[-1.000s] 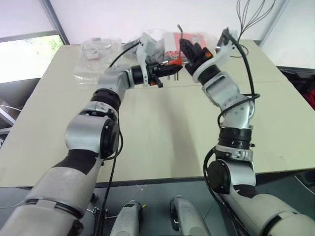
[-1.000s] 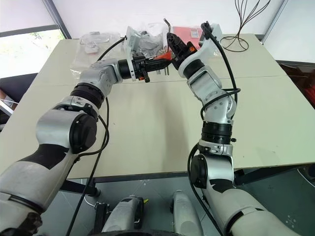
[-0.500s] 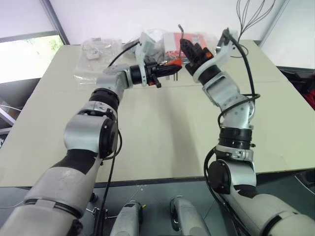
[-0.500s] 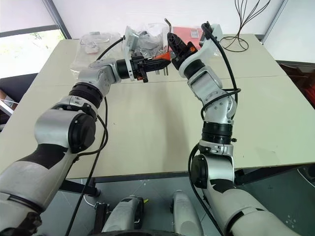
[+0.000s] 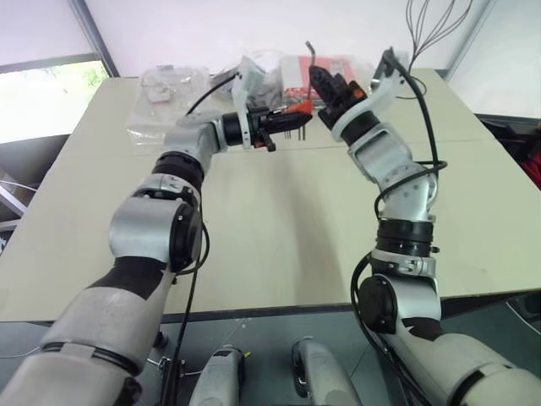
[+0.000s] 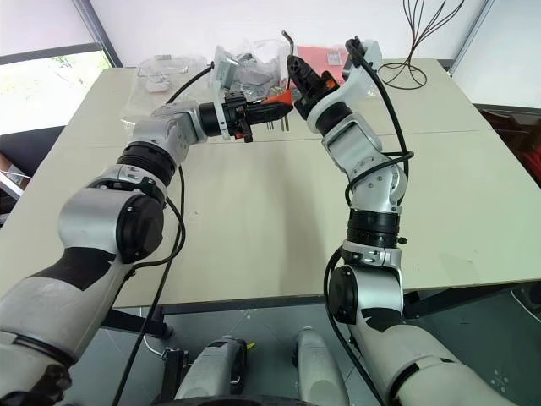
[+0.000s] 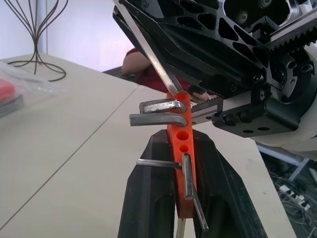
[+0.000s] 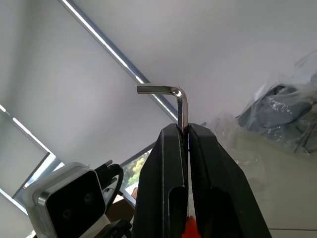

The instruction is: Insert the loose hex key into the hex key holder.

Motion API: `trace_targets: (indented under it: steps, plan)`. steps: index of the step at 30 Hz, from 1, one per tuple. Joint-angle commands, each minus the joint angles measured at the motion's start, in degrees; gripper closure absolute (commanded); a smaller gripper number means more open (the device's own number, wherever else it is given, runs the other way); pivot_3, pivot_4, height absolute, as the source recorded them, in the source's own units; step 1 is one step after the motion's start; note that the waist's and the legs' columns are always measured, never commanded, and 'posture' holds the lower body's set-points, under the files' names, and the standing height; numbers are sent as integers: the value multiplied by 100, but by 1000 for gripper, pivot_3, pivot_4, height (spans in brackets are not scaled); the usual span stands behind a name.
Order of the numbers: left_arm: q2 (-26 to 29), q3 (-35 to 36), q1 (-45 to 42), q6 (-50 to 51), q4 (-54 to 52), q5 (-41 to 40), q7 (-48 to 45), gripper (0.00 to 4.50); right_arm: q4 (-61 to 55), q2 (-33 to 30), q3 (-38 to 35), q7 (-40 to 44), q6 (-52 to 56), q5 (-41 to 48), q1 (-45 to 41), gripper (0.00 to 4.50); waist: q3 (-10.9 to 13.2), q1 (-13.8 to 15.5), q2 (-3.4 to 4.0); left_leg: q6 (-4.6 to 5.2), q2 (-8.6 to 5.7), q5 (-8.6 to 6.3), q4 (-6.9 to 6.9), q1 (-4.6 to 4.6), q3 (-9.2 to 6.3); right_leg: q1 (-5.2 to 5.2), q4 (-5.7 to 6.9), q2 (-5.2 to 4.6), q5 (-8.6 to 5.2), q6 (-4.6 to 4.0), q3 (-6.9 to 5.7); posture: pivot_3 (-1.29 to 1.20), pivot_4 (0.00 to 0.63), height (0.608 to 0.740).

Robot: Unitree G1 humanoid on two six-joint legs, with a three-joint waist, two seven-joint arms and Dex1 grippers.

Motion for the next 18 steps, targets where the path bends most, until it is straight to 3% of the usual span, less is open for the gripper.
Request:
trace_targets:
  steps: [1, 12, 18]
  plan:
    - [78, 197, -217, -35, -159, -166, 50, 4500, -71, -42, -66, 12, -114, 69, -37, 4455, 0, 1, 0, 0, 0, 0, 0, 0, 0, 0, 0, 0, 0, 0, 0, 0, 150, 740]
    - [20, 299, -304, -2, -145, -182, 162, 4500, -188, -32, 3, 83, -53, 124, 75, 4455, 0, 0, 0, 0, 0, 0, 0, 0, 0, 0, 0, 0, 0, 0, 0, 0, 150, 740]
    - [25, 278, -308, 66, -153, -154, 125, 4500, -424, -143, 278, 528, 40, 113, 218, 4455, 0, 1, 0, 0, -1, 0, 1, 0, 0, 0, 1, 0, 0, 0, 0, 0, 150, 740]
